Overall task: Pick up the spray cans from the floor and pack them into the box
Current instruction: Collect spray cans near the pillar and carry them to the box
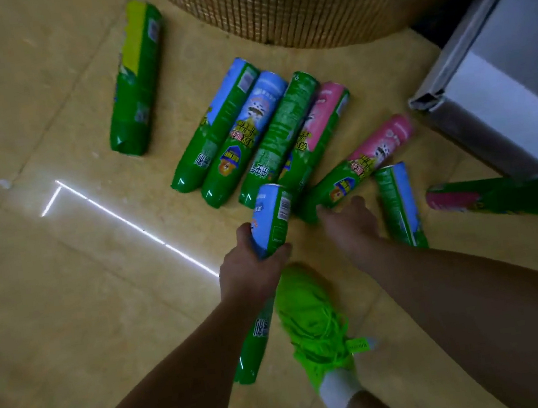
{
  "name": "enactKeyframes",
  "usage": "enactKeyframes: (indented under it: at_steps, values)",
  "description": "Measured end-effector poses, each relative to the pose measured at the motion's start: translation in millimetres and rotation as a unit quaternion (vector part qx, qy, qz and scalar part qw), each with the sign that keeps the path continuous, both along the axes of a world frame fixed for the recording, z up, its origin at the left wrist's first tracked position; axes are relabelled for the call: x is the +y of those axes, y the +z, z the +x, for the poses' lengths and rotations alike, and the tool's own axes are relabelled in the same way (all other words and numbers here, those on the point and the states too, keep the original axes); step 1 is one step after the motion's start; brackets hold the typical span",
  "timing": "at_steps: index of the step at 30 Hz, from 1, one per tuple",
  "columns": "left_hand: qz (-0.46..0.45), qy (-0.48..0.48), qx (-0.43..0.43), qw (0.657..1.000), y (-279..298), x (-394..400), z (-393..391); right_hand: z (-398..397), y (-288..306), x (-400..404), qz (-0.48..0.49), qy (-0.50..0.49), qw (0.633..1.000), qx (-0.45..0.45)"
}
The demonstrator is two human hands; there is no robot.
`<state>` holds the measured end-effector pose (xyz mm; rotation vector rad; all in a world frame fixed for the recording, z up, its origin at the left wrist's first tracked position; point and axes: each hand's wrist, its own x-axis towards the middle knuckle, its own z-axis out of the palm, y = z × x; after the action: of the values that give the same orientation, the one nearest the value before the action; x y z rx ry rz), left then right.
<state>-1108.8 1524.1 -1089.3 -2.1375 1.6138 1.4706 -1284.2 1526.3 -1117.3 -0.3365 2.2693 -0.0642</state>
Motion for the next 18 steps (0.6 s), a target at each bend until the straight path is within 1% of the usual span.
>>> enactKeyframes:
  at_steps: [3, 5, 10, 12, 14, 18]
  values:
    - [-0.001, 0.029, 0.002, 1.000, -18.8, -19.4, -18.8, -11.8, -26.7, -22.5, -0.005, -0.109, 0.994, -0.025]
    - [-0.003, 0.036, 0.004, 0.999, -28.1, -28.3, -26.9, -17.9, -44.3, -31.0, -0.021, -0.185, 0.982, -0.043]
    - [0.006, 0.003, -0.008, 1.000, -43.5, -44.7, -33.3, -24.7, -70.4, -37.8, -0.028, -0.305, 0.948, -0.087]
    - [0.007, -0.015, -0.021, 1.000, -45.8, -52.6, -29.7, -24.8, -71.7, -40.0, -0.032, -0.320, 0.942, -0.099]
    - [0.008, -0.026, -0.033, 0.999, -42.1, -59.4, -28.1, -25.6, -63.5, -37.4, -0.033, -0.311, 0.945, -0.093]
    - [0.023, -0.024, -0.030, 0.999, -12.4, -70.9, -33.9, -26.6, -25.8, -21.9, -0.045, -0.297, 0.952, -0.060]
